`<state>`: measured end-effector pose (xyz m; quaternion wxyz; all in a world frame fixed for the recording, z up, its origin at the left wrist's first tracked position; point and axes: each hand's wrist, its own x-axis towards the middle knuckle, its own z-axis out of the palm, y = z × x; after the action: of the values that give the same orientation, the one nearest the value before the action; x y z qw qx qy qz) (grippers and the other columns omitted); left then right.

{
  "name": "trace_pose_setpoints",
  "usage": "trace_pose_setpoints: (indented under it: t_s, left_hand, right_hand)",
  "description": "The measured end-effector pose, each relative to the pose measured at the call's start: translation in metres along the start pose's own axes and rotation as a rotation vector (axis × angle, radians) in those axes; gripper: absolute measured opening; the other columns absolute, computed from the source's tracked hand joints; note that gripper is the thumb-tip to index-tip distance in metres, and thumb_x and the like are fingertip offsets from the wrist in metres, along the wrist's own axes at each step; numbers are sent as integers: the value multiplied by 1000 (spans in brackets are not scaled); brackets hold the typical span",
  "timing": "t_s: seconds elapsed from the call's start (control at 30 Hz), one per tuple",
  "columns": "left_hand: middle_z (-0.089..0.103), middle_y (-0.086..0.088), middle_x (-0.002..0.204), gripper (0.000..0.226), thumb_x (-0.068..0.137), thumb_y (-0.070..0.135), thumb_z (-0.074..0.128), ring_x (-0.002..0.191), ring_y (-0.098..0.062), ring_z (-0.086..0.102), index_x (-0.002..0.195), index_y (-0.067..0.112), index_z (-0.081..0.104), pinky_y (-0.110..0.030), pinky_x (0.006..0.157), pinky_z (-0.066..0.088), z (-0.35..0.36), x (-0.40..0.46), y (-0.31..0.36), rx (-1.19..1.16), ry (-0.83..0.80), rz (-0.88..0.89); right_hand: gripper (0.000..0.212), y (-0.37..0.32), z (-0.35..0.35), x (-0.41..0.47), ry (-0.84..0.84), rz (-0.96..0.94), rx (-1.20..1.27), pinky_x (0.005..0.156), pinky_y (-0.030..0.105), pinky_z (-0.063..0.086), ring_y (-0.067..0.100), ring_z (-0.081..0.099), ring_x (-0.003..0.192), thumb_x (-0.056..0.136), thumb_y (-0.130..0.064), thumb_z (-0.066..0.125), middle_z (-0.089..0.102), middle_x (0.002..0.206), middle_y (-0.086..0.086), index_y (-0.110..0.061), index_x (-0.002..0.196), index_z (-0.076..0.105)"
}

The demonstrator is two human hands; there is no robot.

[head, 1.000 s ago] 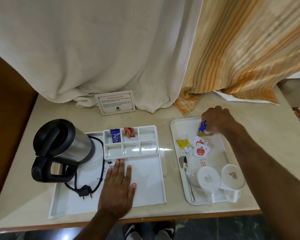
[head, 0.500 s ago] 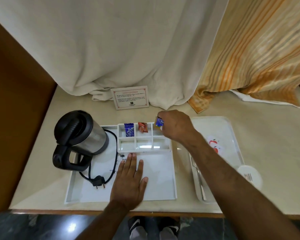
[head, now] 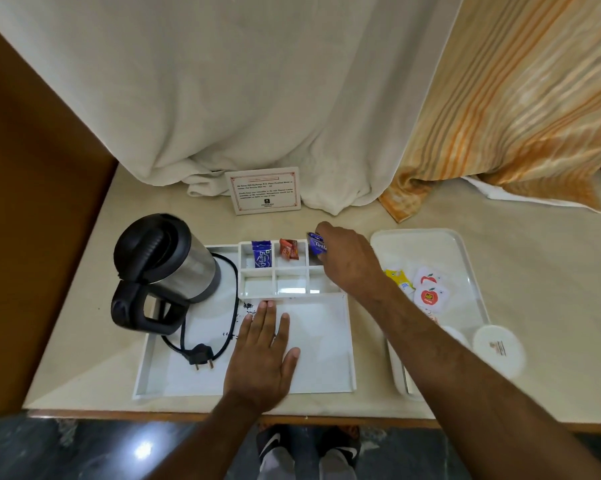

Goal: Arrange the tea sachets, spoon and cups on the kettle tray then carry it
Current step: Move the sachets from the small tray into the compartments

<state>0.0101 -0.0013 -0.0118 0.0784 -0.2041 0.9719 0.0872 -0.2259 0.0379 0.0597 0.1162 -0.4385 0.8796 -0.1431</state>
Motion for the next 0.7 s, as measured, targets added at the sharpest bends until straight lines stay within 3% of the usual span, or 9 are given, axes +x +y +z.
trace_pose_setpoints:
  t_s: [0.1, 0.23, 0.3, 0.4, 0.47, 0.53, 0.6, 0.7]
  left_hand:
    - [14, -17, 159, 67, 99, 52, 20, 147, -33, 10, 151, 11, 20, -45, 114, 8, -1, 0, 1, -4, -2, 4]
    - [11, -16, 160, 67, 99, 53, 19, 148, -32, 7, 152, 12, 17, -45, 116, 6, 1, -1, -1, -8, -11, -2]
    - [8, -15, 160, 68, 98, 53, 17, 149, -31, 5, 153, 12, 16, -45, 116, 6, 4, 1, -1, -13, -10, 2]
    - [4, -14, 161, 68, 98, 55, 13, 149, -29, 0, 153, 15, 10, -45, 117, 5, 6, 0, -2, -7, -21, -6]
    - [7, -15, 161, 68, 98, 54, 15, 149, -30, 1, 153, 14, 13, -46, 117, 7, 6, 0, -3, -18, -20, -6]
    - [5, -15, 161, 68, 98, 54, 14, 149, -30, 0, 153, 13, 13, -46, 116, 7, 6, 1, -3, -24, -24, -4]
    - [0, -14, 162, 69, 98, 55, 11, 149, -29, -4, 153, 14, 9, -45, 117, 5, 6, 0, -3, -27, -20, -3]
    - [-2, -13, 162, 70, 97, 56, 9, 149, -28, -6, 154, 15, 7, -46, 117, 4, 6, -1, -3, -34, -29, -8]
  right_hand:
    - [29, 2, 7, -5, 21, 14, -31, 58, 33, 37, 34, 63, 78, 81, -10, 65, 66, 95, 14, -10, 106, 50]
    - [19, -3, 17, -16, 182, -86, -305, 56, 34, 31, 29, 53, 74, 82, -20, 61, 55, 89, 12, -10, 96, 54]
    - [35, 2, 21, -20, 216, -52, -348, 64, 38, 35, 30, 47, 80, 87, -37, 53, 52, 94, 14, -9, 108, 53]
    - [70, 12, 19, -24, 113, -33, -325, 76, 41, 40, 31, 45, 92, 89, -63, 31, 48, 111, 17, -13, 139, 35]
    - [69, 23, 7, -27, 160, -25, -178, 79, 43, 44, 32, 47, 97, 90, -61, 27, 48, 120, 15, -16, 143, 29]
    - [56, 50, -7, -31, 218, 55, -104, 79, 46, 44, 34, 49, 100, 91, -45, 36, 53, 123, 12, -16, 139, 34]
    - [54, 86, -19, -35, 40, 144, -220, 85, 48, 41, 36, 49, 106, 84, -27, 50, 58, 125, 10, -18, 137, 40]
    - [63, 119, -24, -45, -287, 150, -373, 89, 45, 37, 32, 47, 108, 74, -19, 61, 58, 124, 4, -24, 134, 44]
